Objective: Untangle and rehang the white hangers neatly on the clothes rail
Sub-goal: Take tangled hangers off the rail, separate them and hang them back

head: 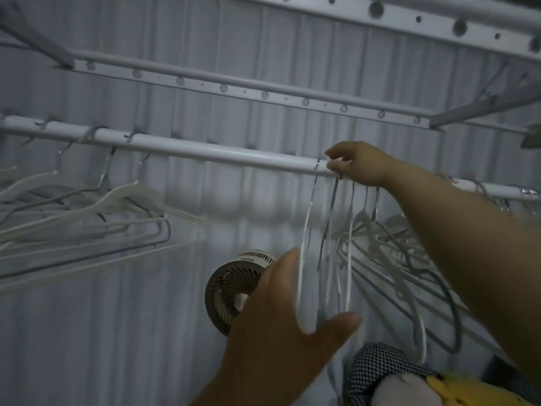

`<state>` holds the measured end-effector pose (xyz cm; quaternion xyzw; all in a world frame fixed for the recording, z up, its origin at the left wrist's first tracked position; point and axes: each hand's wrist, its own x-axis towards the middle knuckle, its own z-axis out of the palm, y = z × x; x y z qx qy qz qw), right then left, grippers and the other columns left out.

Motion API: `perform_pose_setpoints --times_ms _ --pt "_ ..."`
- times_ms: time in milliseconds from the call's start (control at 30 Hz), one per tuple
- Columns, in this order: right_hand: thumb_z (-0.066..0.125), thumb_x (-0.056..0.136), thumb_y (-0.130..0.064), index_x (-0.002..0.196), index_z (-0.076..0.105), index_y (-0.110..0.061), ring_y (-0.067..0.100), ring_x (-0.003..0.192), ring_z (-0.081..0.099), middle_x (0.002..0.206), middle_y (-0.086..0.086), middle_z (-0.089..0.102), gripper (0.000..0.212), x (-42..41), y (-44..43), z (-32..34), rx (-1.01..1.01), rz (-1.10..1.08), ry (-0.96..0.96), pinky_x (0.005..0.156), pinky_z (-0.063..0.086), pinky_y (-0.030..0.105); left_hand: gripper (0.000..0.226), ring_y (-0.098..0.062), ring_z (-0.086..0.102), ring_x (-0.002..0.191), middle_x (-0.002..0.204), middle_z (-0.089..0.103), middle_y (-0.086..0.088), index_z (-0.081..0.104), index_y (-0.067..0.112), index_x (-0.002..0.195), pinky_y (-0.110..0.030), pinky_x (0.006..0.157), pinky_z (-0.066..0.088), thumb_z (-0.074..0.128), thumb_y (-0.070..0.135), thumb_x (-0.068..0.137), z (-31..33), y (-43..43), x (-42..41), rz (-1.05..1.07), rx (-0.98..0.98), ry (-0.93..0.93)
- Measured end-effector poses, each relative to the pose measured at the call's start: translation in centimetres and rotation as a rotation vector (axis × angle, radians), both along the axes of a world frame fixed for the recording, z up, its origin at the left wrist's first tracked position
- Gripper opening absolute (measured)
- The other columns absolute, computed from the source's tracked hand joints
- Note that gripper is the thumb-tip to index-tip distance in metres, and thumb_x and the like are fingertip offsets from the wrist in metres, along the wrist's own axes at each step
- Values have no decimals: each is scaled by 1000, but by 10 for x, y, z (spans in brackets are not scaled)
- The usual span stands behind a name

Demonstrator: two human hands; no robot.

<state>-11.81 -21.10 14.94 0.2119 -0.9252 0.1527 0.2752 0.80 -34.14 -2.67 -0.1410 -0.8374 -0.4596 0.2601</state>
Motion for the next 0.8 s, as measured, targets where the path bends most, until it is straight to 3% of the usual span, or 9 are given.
perform_pose_setpoints --times_ms 67,133,167,267,333,433,567,700,800 --pt "49 93 -21 127 52 -10 26 118 51 130 11 55 36 -6 0 -3 19 56 15 98 37 31 83 -5 44 123 131 31 25 16 40 138 -33 106 38 60 56 70 -6 11 -1 81 -9 44" --pt "49 93 -22 124 54 -11 25 114 53 126 10 57 34 -12 1 -5 13 97 36 95 39 30 69 -11 48 120 134 36 20 16 40 139 -36 104 40 53 45 81 -12 17 -13 152 -78 60" --pt "49 92 -23 124 54 -12 25 112 54 125 9 58 34 -14 2 -6 3 112 42 92 39 30 65 -15 52 116 128 43 17 19 39 139 -38 101 42 50 40 82 -19 12 -25 142 -41 120" --pt "50 92 -23 125 54 -14 23 110 54 124 7 58 35 -19 5 -6 1 144 61 84 36 24 56 -29 54 117 99 58 9 41 23 133 -42 97 46 51 27 78 -50 -9 -68 46 11 -75" --pt "50 92 -24 124 54 -15 19 105 53 123 7 58 34 -21 6 -7 6 169 71 83 35 23 53 -18 59 113 101 63 16 52 30 122 -34 94 49 58 39 70 -57 -7 -80 -11 20 -30" --pt "51 91 -27 127 52 -15 19 109 53 127 5 56 37 -22 4 -6 24 185 76 89 38 28 39 4 63 88 94 65 28 54 52 99 -26 83 53 59 55 61 -20 8 -42 106 81 85" --pt "52 91 -28 125 53 -13 25 115 53 127 8 57 37 -22 -6 -4 15 176 90 97 41 33 10 -10 65 73 81 66 5 47 49 88 -22 64 53 47 54 79 -17 2 -22 73 186 96" --pt "53 90 -29 122 57 -13 24 112 54 123 8 59 36 -21 -23 1 27 181 87 95 41 32 14 9 60 72 74 64 22 46 47 85 -5 56 44 43 56 75 -11 -17 -18 98 241 99" --pt "53 90 -30 118 59 -12 25 111 55 120 9 60 34 -20 -40 4 43 183 76 95 41 32 23 12 59 59 65 60 36 47 47 83 -4 50 42 44 58 63 -8 -34 -14 76 263 74"
